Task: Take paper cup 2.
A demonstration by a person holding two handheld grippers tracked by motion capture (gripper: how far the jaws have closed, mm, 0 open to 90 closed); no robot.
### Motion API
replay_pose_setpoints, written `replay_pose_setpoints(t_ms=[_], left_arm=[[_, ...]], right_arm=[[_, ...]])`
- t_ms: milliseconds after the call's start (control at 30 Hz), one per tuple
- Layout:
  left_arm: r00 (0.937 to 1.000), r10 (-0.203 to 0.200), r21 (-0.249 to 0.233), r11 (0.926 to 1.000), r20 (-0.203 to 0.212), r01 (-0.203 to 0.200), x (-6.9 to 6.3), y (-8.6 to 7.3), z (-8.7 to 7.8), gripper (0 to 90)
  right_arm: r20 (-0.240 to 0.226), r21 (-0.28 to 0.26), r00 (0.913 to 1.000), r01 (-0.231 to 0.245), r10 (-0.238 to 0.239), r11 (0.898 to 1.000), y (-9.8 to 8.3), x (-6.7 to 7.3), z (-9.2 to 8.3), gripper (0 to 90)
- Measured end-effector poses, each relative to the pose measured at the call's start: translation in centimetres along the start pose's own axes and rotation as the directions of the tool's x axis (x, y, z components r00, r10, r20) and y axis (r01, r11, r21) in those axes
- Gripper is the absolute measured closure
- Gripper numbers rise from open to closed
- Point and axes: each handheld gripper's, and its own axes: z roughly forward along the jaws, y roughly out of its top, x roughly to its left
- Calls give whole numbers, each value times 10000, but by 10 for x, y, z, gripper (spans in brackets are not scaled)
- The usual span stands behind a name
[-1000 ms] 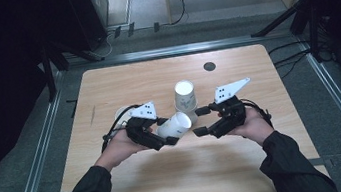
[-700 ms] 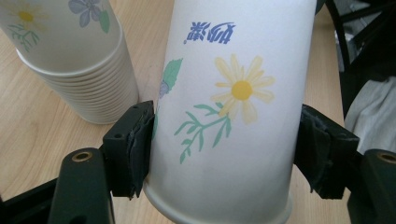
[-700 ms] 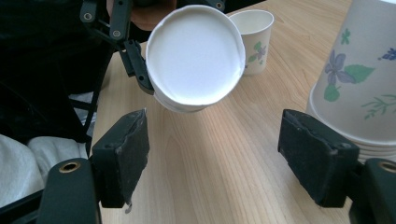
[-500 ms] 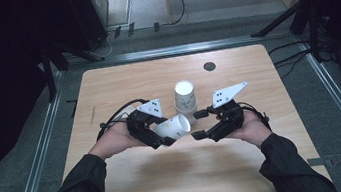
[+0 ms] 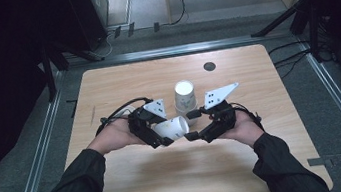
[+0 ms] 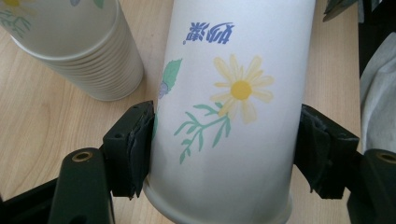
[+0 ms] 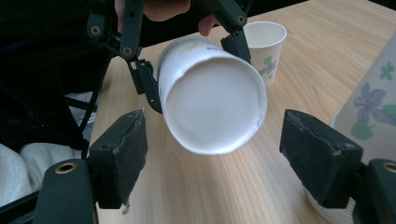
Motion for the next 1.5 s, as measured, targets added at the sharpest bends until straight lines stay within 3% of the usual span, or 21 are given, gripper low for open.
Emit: replay_pose_setpoints(t_ms=[367, 967, 1500], left_arm=[[9996, 261, 444, 9987, 94, -265, -3, 5, 4, 280], [9993, 347, 397, 9986, 144, -352, -2, 9, 6, 281], [9990, 345, 263, 9990, 278, -352, -2, 6, 7, 273]], right_arm=[[-118, 128, 9999, 56, -54, 9999, 4, 2, 11, 238], [-118, 433, 9999, 21, -15, 9991, 4, 2, 20, 307], [-159, 456, 9994, 318, -311, 9985, 5, 4, 19, 355]])
